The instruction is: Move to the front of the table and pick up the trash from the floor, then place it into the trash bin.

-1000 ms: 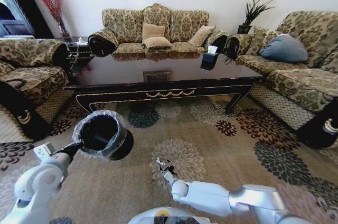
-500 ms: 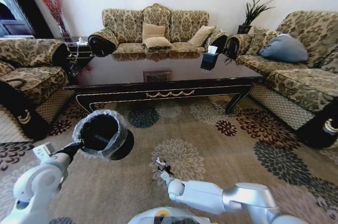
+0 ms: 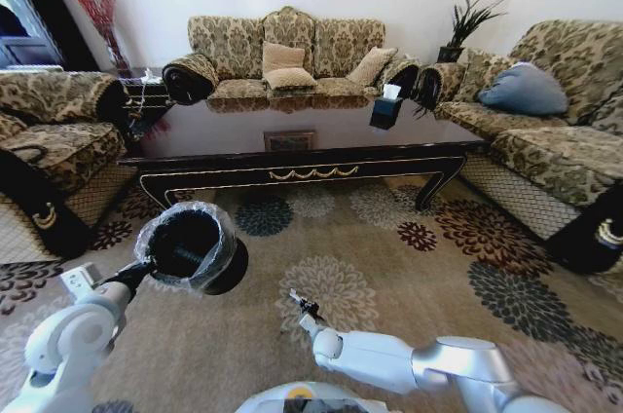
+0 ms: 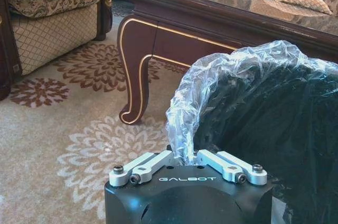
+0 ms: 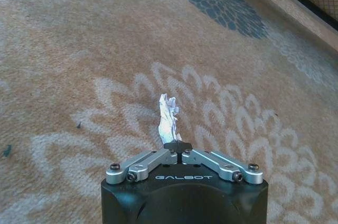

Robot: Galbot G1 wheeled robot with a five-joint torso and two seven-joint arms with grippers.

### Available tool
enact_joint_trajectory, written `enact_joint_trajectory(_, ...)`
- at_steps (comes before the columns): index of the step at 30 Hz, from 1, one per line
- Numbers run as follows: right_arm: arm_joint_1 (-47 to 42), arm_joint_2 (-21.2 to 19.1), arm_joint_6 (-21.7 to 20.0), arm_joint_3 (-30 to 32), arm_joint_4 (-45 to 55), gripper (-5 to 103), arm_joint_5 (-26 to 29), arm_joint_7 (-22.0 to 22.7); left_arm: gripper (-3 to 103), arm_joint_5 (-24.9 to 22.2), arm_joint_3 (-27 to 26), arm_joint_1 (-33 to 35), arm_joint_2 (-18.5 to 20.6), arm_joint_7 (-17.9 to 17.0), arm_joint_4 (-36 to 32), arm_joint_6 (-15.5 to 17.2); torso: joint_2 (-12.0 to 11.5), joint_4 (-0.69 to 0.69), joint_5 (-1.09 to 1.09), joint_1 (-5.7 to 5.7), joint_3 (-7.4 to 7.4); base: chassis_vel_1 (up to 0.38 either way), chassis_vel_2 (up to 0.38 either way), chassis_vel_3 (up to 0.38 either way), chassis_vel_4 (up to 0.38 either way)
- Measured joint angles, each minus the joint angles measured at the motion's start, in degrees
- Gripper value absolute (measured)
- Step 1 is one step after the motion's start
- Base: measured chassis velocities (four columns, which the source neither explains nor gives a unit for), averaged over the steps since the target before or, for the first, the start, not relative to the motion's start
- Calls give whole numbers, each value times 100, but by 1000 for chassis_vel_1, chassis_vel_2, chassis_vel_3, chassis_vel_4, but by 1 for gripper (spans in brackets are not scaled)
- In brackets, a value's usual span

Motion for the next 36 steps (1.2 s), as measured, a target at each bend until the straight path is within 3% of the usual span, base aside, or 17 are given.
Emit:
enact_joint_trajectory(10, -7, 85, 217, 60, -35, -3, -167, -14, 2, 7, 8, -5, 3, -2, 24, 2, 0, 0, 0, 0, 0, 0, 0, 0, 0)
enact_joint_trajectory(11, 6, 91, 267, 62, -35, 7, -191, -37, 2, 8, 10, -5, 3, -2, 26, 2, 0, 0, 0, 0, 0, 0, 0, 0, 0)
enact_joint_trajectory(14, 39, 108, 297, 43, -35, 7, -207, -53, 2, 10, 15, -5, 3, -2, 26, 4, 0, 0, 0, 0, 0, 0, 0, 0, 0)
enact_joint_trajectory(15, 44, 121, 298, 31, -49, 18, -209, -54, 2, 10, 16, -6, 4, -2, 24, 4, 0, 0, 0, 0, 0, 0, 0, 0, 0)
enact_joint_trajectory(19, 47, 178, 294, -3, -150, 34, -245, -53, 2, 12, 16, -3, 4, -2, 14, 5, 0, 0, 0, 0, 0, 0, 0, 0, 0)
enact_joint_trajectory(23, 45, 237, 267, -44, -250, 39, -265, -45, 2, 12, 2, 12, 2, -2, 12, 5, 0, 0, 0, 0, 0, 0, 0, 0, 0)
enact_joint_trajectory(24, 45, 257, 260, -56, -286, 50, -269, -43, 2, 13, -5, 17, -1, -2, 10, 5, 0, 0, 0, 0, 0, 0, 0, 0, 0)
enact_joint_trajectory(26, 43, 300, 257, -71, -364, 61, -281, -40, 2, 13, -10, 25, -7, -1, 3, 5, 0, 0, 0, 0, 0, 0, 0, 0, 0)
enact_joint_trajectory(29, 36, 335, 256, -82, -429, 66, -283, -39, 2, 13, -15, 25, -12, -2, 1, 5, 0, 0, 0, 0, 0, 0, 0, 0, 0)
enact_joint_trajectory(34, 22, 392, 245, -90, -540, 89, -278, -39, 2, 13, -15, 21, -21, -1, -25, 5, 0, 0, 0, 0, 0, 0, 0, 0, 0)
enact_joint_trajectory(36, 19, 407, 244, -90, -569, 84, -260, -50, 2, 13, -13, 20, -23, -1, -35, 5, 0, 0, 1, 0, 0, 0, 0, 0, 0)
